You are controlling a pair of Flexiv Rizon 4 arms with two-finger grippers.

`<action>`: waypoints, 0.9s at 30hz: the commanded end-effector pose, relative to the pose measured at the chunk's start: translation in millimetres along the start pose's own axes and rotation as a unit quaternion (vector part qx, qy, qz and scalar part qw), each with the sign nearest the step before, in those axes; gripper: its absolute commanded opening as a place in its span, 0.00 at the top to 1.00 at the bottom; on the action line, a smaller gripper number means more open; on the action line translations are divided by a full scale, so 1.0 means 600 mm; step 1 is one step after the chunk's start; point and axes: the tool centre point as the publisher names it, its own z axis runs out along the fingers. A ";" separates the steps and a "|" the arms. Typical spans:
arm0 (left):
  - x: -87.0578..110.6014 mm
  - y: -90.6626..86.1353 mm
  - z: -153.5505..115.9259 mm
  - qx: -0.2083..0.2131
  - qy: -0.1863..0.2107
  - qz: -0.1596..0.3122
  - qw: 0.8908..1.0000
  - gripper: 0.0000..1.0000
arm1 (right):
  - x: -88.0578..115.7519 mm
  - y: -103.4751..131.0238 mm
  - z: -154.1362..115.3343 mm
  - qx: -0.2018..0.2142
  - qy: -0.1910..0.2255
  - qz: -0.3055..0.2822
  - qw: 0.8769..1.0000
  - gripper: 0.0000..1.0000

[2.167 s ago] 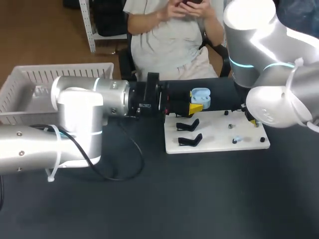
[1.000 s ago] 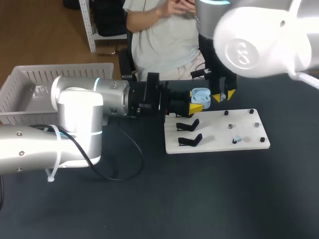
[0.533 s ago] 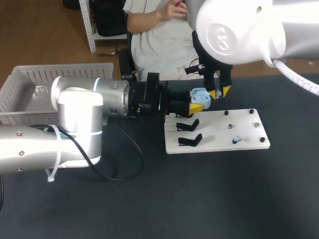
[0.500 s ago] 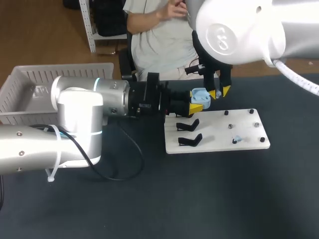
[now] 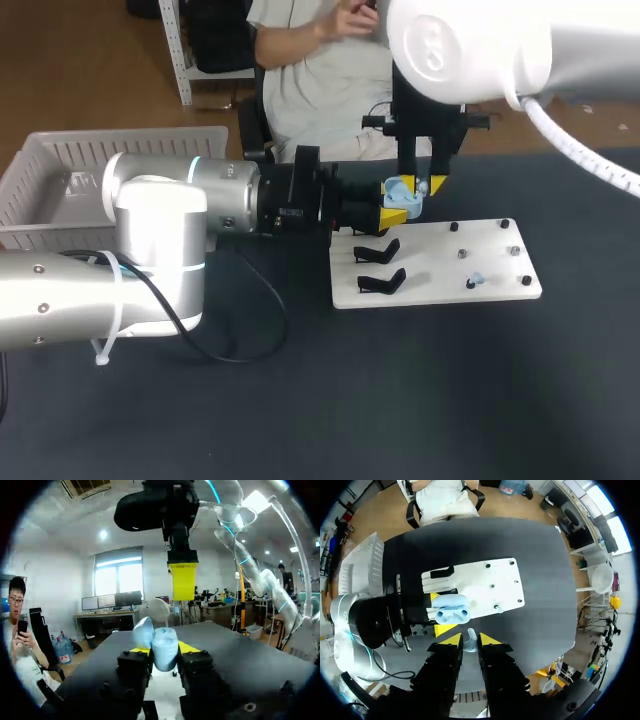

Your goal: Pick up each earbud case from the left stands, insert the matching earbuds, close the lid, and place the case in the box.

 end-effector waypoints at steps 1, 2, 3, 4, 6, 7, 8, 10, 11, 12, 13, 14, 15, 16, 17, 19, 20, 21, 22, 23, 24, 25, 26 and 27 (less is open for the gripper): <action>0.001 -0.002 0.001 -0.003 -0.001 0.002 1.000 1.00 | -0.011 0.010 -0.002 0.002 0.014 0.009 1.000 1.00; 0.001 -0.002 0.001 -0.003 -0.001 0.002 1.000 1.00 | -0.012 0.011 -0.002 0.001 0.016 0.011 1.000 1.00; 0.001 -0.002 0.001 -0.003 -0.001 0.002 1.000 1.00 | -0.012 0.011 -0.002 0.001 0.016 0.011 1.000 1.00; 0.001 -0.002 0.001 -0.003 -0.001 0.002 1.000 1.00 | -0.012 0.011 -0.002 0.001 0.016 0.011 1.000 1.00; 0.001 -0.002 0.001 -0.003 -0.001 0.002 1.000 1.00 | -0.012 0.011 -0.002 0.001 0.016 0.011 1.000 1.00; 0.001 -0.002 0.001 -0.003 -0.001 0.002 1.000 1.00 | -0.012 0.011 -0.002 0.001 0.016 0.011 1.000 1.00; 0.001 -0.002 0.001 -0.003 -0.001 0.002 1.000 1.00 | -0.012 0.011 -0.002 0.001 0.016 0.011 1.000 1.00; 0.001 -0.002 0.001 -0.003 -0.001 0.002 1.000 1.00 | -0.012 0.011 -0.002 0.001 0.016 0.011 1.000 1.00; 0.001 -0.002 0.001 -0.003 -0.001 0.002 1.000 1.00 | -0.012 0.011 -0.002 0.001 0.016 0.011 1.000 1.00; 0.001 -0.002 0.001 -0.003 -0.001 0.002 1.000 1.00 | -0.012 0.011 -0.002 0.001 0.016 0.011 1.000 1.00; 0.001 -0.002 0.001 -0.003 -0.001 0.002 1.000 1.00 | -0.012 0.011 -0.002 0.001 0.016 0.011 1.000 1.00; 0.001 -0.002 0.001 -0.003 -0.001 0.002 1.000 1.00 | -0.012 0.011 -0.002 0.001 0.016 0.011 1.000 1.00; 0.001 -0.002 0.001 -0.003 -0.001 0.002 1.000 1.00 | -0.012 0.011 -0.002 0.001 0.016 0.011 1.000 1.00; 0.001 -0.002 0.001 -0.003 -0.001 0.002 1.000 1.00 | -0.012 0.011 -0.002 0.001 0.016 0.011 1.000 1.00; 0.001 -0.002 0.001 -0.003 -0.001 0.002 1.000 1.00 | -0.012 0.011 -0.002 0.001 0.016 0.011 1.000 1.00; 0.001 -0.002 0.001 -0.003 -0.001 0.002 1.000 1.00 | -0.012 0.012 -0.003 -0.005 0.017 0.022 1.000 1.00; 0.001 -0.002 0.001 -0.003 -0.001 0.002 1.000 1.00 | -0.013 0.013 -0.004 -0.005 0.020 0.032 0.999 1.00; 0.001 -0.002 0.001 -0.003 -0.001 0.002 1.000 1.00 | -0.013 0.013 -0.004 -0.008 0.022 0.046 0.999 1.00; 0.001 -0.002 0.001 -0.003 -0.001 0.002 1.000 1.00 | -0.013 0.013 -0.005 -0.009 0.025 0.057 0.998 1.00; 0.001 -0.002 0.001 -0.003 -0.001 0.002 1.000 1.00 | -0.013 0.013 -0.006 -0.010 0.023 0.068 0.997 1.00; 0.001 -0.002 0.001 -0.003 -0.001 0.002 1.000 1.00 | -0.013 0.013 -0.008 -0.016 0.018 0.082 0.996 1.00; 0.001 -0.002 0.001 -0.003 -0.001 0.002 1.000 1.00 | -0.012 0.013 -0.011 -0.019 0.018 0.098 0.995 1.00; 0.001 -0.002 0.001 -0.003 -0.001 0.002 1.000 1.00 | -0.011 0.013 -0.012 -0.019 0.019 0.111 0.993 1.00; 0.001 -0.002 0.001 -0.003 -0.001 0.002 1.000 1.00 | -0.010 0.013 -0.014 -0.019 0.017 0.126 0.992 1.00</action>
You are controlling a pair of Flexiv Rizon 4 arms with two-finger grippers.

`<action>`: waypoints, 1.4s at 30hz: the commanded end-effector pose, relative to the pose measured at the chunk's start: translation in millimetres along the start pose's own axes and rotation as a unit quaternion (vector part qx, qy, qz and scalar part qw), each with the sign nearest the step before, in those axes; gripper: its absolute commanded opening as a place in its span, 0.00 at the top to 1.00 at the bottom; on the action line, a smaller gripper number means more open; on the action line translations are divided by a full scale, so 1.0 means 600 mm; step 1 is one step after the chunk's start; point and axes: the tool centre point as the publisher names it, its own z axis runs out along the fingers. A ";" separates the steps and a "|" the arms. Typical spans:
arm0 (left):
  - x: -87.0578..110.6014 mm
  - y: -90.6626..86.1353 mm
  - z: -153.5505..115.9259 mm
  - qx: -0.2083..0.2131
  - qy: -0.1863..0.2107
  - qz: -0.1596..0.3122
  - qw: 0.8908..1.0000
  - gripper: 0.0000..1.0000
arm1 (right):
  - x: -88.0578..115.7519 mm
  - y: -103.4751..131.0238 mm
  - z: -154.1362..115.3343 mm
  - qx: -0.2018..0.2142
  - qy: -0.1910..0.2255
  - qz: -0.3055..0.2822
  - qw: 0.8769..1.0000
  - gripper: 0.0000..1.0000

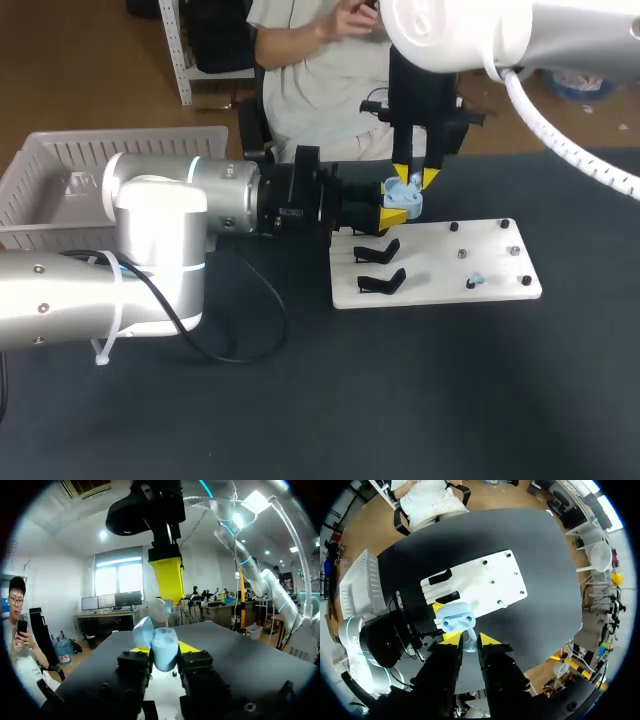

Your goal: Pick up each earbud case from the left stands, insert the matching earbuds, close the lid, and place the case in the box.

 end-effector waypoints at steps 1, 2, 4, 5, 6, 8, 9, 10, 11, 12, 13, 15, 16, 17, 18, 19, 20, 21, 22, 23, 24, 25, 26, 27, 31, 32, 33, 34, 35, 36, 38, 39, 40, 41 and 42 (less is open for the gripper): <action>0.001 -0.002 0.001 -0.003 -0.001 0.002 1.000 1.00 | 0.010 -0.007 -0.006 -0.006 -0.002 0.043 0.999 1.00; 0.001 -0.002 0.001 -0.003 -0.001 0.002 1.000 1.00 | 0.011 -0.007 -0.007 -0.003 0.004 0.056 0.998 1.00; 0.001 -0.002 0.001 -0.003 -0.001 0.002 1.000 1.00 | 0.011 -0.004 -0.001 0.001 0.008 0.072 0.997 1.00; 0.001 -0.002 0.001 -0.003 -0.001 0.002 1.000 1.00 | 0.012 -0.003 0.005 0.005 0.016 0.083 0.996 1.00; 0.001 -0.002 0.001 -0.003 -0.001 0.002 1.000 1.00 | 0.011 -0.003 0.010 0.009 0.016 0.090 0.996 1.00; 0.001 -0.002 0.001 -0.003 -0.001 0.002 1.000 1.00 | 0.011 -0.003 0.018 0.013 0.020 0.105 0.994 1.00; 0.001 -0.002 0.001 -0.003 -0.001 0.002 1.000 1.00 | 0.011 -0.003 0.021 0.017 0.017 0.110 0.994 1.00; 0.001 -0.002 0.001 -0.003 -0.001 0.002 1.000 1.00 | 0.010 -0.003 0.023 0.015 0.020 0.115 0.993 1.00; 0.001 -0.002 0.001 -0.003 -0.001 0.002 1.000 1.00 | 0.010 -0.004 0.024 0.012 0.024 0.119 0.993 1.00; 0.001 -0.002 0.001 -0.003 -0.001 0.002 1.000 1.00 | 0.011 -0.004 0.024 0.007 0.021 0.121 0.992 1.00; 0.001 -0.002 0.001 -0.003 -0.001 0.002 1.000 1.00 | 0.011 -0.005 0.022 0.002 0.018 0.122 0.992 1.00; 0.001 -0.002 0.001 -0.003 -0.001 0.002 1.000 1.00 | 0.011 -0.005 0.022 0.002 0.018 0.122 0.992 1.00; 0.001 -0.002 0.001 -0.003 -0.001 0.002 1.000 1.00 | 0.011 -0.005 0.022 0.002 0.018 0.122 0.992 1.00; 0.001 -0.002 0.001 -0.003 -0.001 0.002 1.000 1.00 | 0.011 -0.005 0.022 0.002 0.018 0.122 0.992 1.00; 0.001 -0.002 0.001 -0.003 -0.001 0.002 1.000 1.00 | 0.011 -0.005 0.022 0.002 0.018 0.122 0.992 1.00; 0.002 -0.004 0.002 -0.003 -0.001 0.002 1.000 1.00 | 0.011 -0.005 0.022 0.002 0.018 0.122 0.992 1.00; 0.003 -0.006 0.003 -0.003 0.000 0.003 1.000 1.00 | 0.011 -0.005 0.022 0.002 0.018 0.122 0.992 1.00; 0.004 -0.007 0.003 -0.003 0.000 0.003 1.000 1.00 | 0.011 -0.005 0.022 0.002 0.018 0.122 0.992 1.00; 0.005 -0.008 0.003 -0.004 0.000 0.007 1.000 1.00 | 0.011 -0.005 0.022 0.002 0.018 0.122 0.992 1.00; 0.005 -0.009 0.004 -0.009 0.003 0.011 1.000 1.00 | 0.011 -0.005 0.022 0.002 0.018 0.122 0.992 1.00; 0.005 -0.010 0.004 -0.009 0.002 0.011 1.000 1.00 | 0.011 -0.005 0.022 0.002 0.018 0.122 0.992 1.00; 0.005 -0.010 0.005 -0.010 0.002 0.011 1.000 1.00 | 0.011 -0.005 0.022 0.002 0.018 0.122 0.992 1.00; 0.005 -0.011 0.006 -0.011 0.001 0.011 1.000 1.00 | 0.011 -0.006 0.023 0.002 0.018 0.122 0.992 1.00; 0.005 -0.012 0.007 -0.012 0.001 0.011 1.000 1.00 | 0.011 -0.008 0.024 0.002 0.019 0.122 0.992 1.00; 0.005 -0.016 0.011 -0.013 0.000 0.010 1.000 1.00 | 0.011 -0.013 0.026 0.003 0.020 0.124 0.992 1.00; 0.005 -0.017 0.012 -0.013 0.000 0.010 1.000 1.00 | 0.010 -0.014 0.027 0.004 0.020 0.125 0.992 1.00; 0.005 -0.019 0.013 -0.013 0.000 0.009 1.000 1.00 | 0.010 -0.015 0.028 0.004 0.021 0.127 0.992 1.00; 0.005 -0.021 0.014 -0.013 0.000 0.008 1.000 1.00 | 0.009 -0.017 0.029 0.006 0.021 0.129 0.991 1.00; 0.006 -0.023 0.015 -0.012 0.000 0.007 1.000 1.00 | 0.009 -0.018 0.029 0.006 0.020 0.130 0.991 1.00; 0.006 -0.024 0.016 -0.012 0.000 0.005 1.000 1.00 | 0.008 -0.019 0.030 0.007 0.020 0.132 0.991 1.00; 0.007 -0.026 0.017 -0.011 0.000 0.004 1.000 1.00 | 0.007 -0.021 0.031 0.008 0.020 0.135 0.991 1.00; 0.007 -0.027 0.017 -0.010 0.001 0.003 1.000 1.00 | 0.007 -0.022 0.033 0.009 0.020 0.136 0.990 1.00; 0.007 -0.027 0.017 -0.010 0.001 0.003 1.000 1.00 | 0.007 -0.023 0.034 0.010 0.020 0.137 0.990 1.00; 0.007 -0.027 0.017 -0.010 0.002 0.002 1.000 1.00 | 0.007 -0.024 0.036 0.011 0.020 0.137 0.990 1.00; 0.008 -0.027 0.017 -0.010 0.002 0.002 1.000 1.00 | 0.007 -0.024 0.036 0.012 0.020 0.137 0.990 1.00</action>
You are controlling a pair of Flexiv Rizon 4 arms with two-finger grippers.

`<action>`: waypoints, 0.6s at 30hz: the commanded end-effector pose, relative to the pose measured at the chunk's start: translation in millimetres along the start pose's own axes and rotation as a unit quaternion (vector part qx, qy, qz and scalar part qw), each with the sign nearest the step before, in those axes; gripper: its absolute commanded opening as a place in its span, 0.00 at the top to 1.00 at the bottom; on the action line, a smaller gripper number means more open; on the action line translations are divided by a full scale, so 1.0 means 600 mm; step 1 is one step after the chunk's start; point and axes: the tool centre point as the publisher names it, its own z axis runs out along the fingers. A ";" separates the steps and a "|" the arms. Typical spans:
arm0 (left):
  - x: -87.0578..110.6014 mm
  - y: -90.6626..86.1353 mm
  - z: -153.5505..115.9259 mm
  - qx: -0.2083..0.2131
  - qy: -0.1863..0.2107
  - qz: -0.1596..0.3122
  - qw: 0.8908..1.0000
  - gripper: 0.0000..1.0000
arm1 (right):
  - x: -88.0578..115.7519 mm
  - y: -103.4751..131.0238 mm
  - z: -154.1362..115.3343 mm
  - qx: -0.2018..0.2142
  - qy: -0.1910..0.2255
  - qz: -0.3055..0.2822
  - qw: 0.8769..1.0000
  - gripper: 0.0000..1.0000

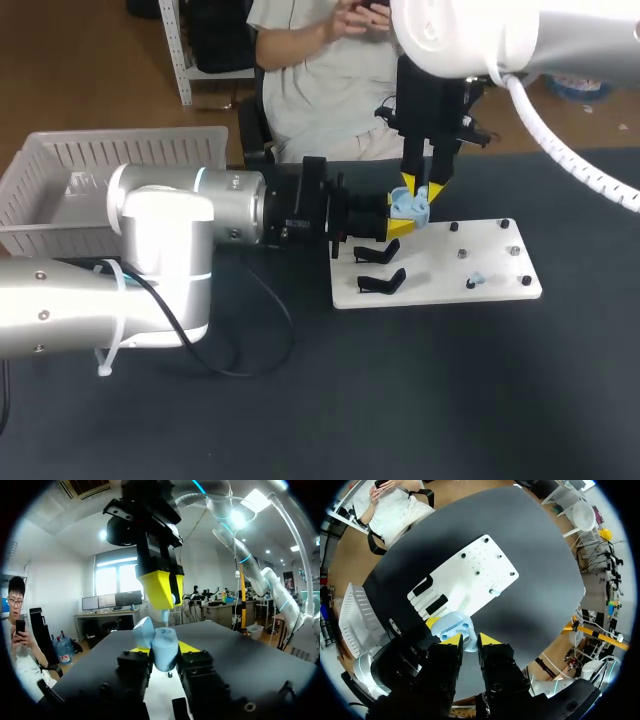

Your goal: Pick up each earbud case from the left stands, insert the matching earbuds, close the lid, and place the case in the box.

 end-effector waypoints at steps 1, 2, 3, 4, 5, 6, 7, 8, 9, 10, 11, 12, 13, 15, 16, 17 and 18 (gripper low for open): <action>0.000 -0.005 0.001 -0.005 0.002 0.001 1.000 1.00 | 0.003 -0.005 0.005 -0.001 -0.003 0.002 1.000 1.00; 0.001 -0.005 0.001 -0.005 0.003 0.000 1.000 1.00 | 0.003 -0.005 0.006 -0.001 -0.003 0.002 1.000 1.00; 0.001 -0.005 0.001 -0.005 0.003 0.000 1.000 1.00 | 0.004 -0.005 0.007 0.000 -0.003 0.001 1.000 1.00; 0.002 -0.005 0.001 -0.005 0.003 0.000 1.000 1.00 | 0.005 -0.006 0.007 0.000 -0.003 0.000 1.000 1.00; 0.002 -0.005 0.001 -0.005 0.003 -0.001 1.000 1.00 | 0.006 -0.005 0.008 0.001 -0.004 -0.001 1.000 1.00; 0.002 -0.005 0.001 -0.004 0.004 -0.001 1.000 1.00 | 0.007 -0.005 0.008 0.002 -0.004 -0.001 1.000 1.00; 0.002 -0.006 0.002 -0.003 0.004 -0.001 1.000 1.00 | 0.007 -0.005 0.008 0.002 -0.004 -0.002 1.000 1.00; 0.003 -0.006 0.002 -0.002 0.003 -0.001 1.000 1.00 | 0.008 -0.005 0.008 0.002 -0.005 -0.002 1.000 1.00; 0.003 -0.006 0.002 -0.002 0.003 -0.001 1.000 1.00 | 0.008 -0.005 0.008 0.002 -0.005 -0.003 1.000 1.00; 0.003 -0.006 0.002 -0.002 0.003 -0.001 1.000 1.00 | 0.008 -0.004 0.009 0.003 -0.005 -0.003 1.000 1.00; 0.003 -0.006 0.002 -0.002 0.003 -0.001 1.000 1.00 | 0.009 -0.004 0.009 0.003 -0.005 -0.003 1.000 1.00; 0.003 -0.006 0.002 -0.002 0.003 -0.001 1.000 1.00 | 0.009 -0.003 0.009 0.003 -0.005 -0.003 1.000 1.00; 0.003 -0.006 0.002 -0.002 0.003 -0.001 1.000 1.00 | 0.009 -0.003 0.009 0.002 -0.005 -0.004 1.000 1.00; 0.003 -0.006 0.002 -0.002 0.003 -0.001 1.000 1.00 | 0.010 -0.002 0.010 0.002 -0.004 -0.003 1.000 1.00; 0.003 -0.006 0.002 -0.002 0.003 -0.001 1.000 1.00 | 0.010 0.000 0.010 0.002 -0.004 -0.003 1.000 1.00; 0.003 -0.006 0.002 -0.002 0.003 -0.001 1.000 1.00 | 0.010 0.001 0.010 0.001 -0.004 -0.003 1.000 1.00; 0.003 -0.006 0.002 -0.002 0.003 -0.001 1.000 1.00 | 0.011 0.002 0.010 0.001 -0.004 -0.003 1.000 1.00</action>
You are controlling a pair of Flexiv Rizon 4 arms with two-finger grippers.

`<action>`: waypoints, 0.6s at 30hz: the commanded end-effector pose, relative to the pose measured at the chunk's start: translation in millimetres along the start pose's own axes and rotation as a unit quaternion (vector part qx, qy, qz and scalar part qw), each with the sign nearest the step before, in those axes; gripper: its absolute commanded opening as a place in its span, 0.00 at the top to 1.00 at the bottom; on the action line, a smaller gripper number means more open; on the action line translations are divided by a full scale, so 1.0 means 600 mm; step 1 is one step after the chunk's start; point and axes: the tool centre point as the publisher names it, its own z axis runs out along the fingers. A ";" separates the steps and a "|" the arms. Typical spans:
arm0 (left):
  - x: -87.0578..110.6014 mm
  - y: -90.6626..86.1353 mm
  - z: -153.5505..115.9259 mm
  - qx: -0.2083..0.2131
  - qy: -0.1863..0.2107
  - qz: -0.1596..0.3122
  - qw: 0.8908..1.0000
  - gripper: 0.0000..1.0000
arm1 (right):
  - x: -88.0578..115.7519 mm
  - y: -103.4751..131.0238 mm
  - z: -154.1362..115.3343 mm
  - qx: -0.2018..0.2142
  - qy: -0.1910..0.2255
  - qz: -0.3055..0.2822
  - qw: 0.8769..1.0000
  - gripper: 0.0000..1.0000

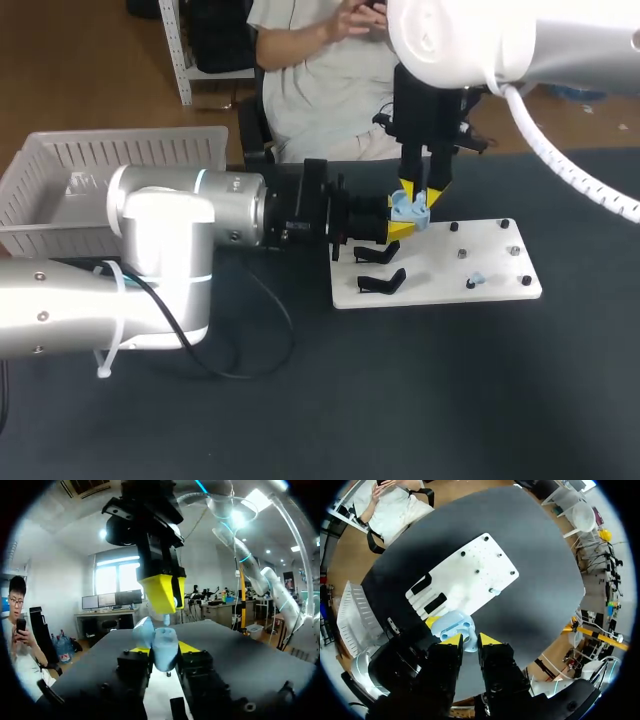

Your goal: Pick up each earbud case from the left stands, insert the matching earbuds, close the lid, and place the case in the box.

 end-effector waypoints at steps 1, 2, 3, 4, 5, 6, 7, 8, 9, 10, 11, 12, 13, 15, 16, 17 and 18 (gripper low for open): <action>0.000 -0.002 0.001 -0.003 0.000 0.001 1.000 1.00 | 0.004 0.001 0.000 -0.001 -0.002 0.000 1.000 1.00; 0.000 -0.002 0.001 -0.003 0.000 0.001 1.000 1.00 | 0.004 0.002 0.000 -0.001 -0.002 -0.001 1.000 1.00; 0.000 -0.002 0.001 -0.003 0.000 0.001 1.000 1.00 | 0.004 0.002 0.000 -0.001 -0.002 -0.002 1.000 1.00; 0.000 -0.002 0.001 -0.003 0.000 0.001 1.000 1.00 | 0.005 0.002 0.000 0.000 -0.002 -0.002 1.000 1.00; 0.000 -0.002 0.001 -0.003 0.000 0.001 1.000 1.00 | 0.005 0.003 0.000 0.000 -0.002 -0.003 1.000 1.00; 0.000 -0.002 0.001 -0.003 0.000 0.001 1.000 1.00 | 0.005 0.003 0.001 0.000 -0.002 -0.003 1.000 1.00; 0.000 -0.002 0.001 -0.003 0.000 0.001 1.000 1.00 | 0.005 0.003 0.001 0.000 -0.002 -0.003 1.000 1.00; 0.000 -0.002 0.001 -0.003 0.000 0.001 1.000 1.00 | 0.005 0.004 0.002 0.001 -0.002 -0.004 1.000 1.00; 0.000 -0.002 0.001 -0.003 0.000 0.001 1.000 1.00 | 0.005 0.004 0.002 0.001 -0.002 -0.004 1.000 1.00; 0.000 -0.002 0.001 -0.003 0.000 0.001 1.000 1.00 | 0.005 0.005 0.003 0.001 -0.001 -0.005 1.000 1.00; 0.000 -0.002 0.001 -0.003 0.000 0.001 1.000 1.00 | 0.004 0.005 0.003 0.002 -0.001 -0.005 1.000 1.00; 0.000 -0.002 0.001 -0.003 0.000 0.001 1.000 1.00 | 0.003 0.005 0.004 0.002 -0.001 -0.005 1.000 1.00; 0.000 -0.002 0.001 -0.003 0.000 0.001 1.000 1.00 | 0.003 0.005 0.004 0.002 0.000 -0.005 1.000 1.00; 0.000 -0.002 0.001 -0.003 0.000 0.001 1.000 1.00 | 0.002 0.006 0.004 0.002 0.000 -0.006 1.000 1.00; 0.000 -0.002 0.001 -0.003 0.000 0.001 1.000 1.00 | 0.002 0.006 0.004 0.002 0.000 -0.006 1.000 1.00; 0.000 -0.002 0.001 -0.003 0.000 0.001 1.000 1.00 | 0.002 0.006 0.004 0.003 -0.001 -0.007 1.000 1.00; 0.000 -0.002 0.001 -0.003 0.000 0.001 1.000 1.00 | 0.001 0.007 0.004 0.003 -0.002 -0.007 1.000 1.00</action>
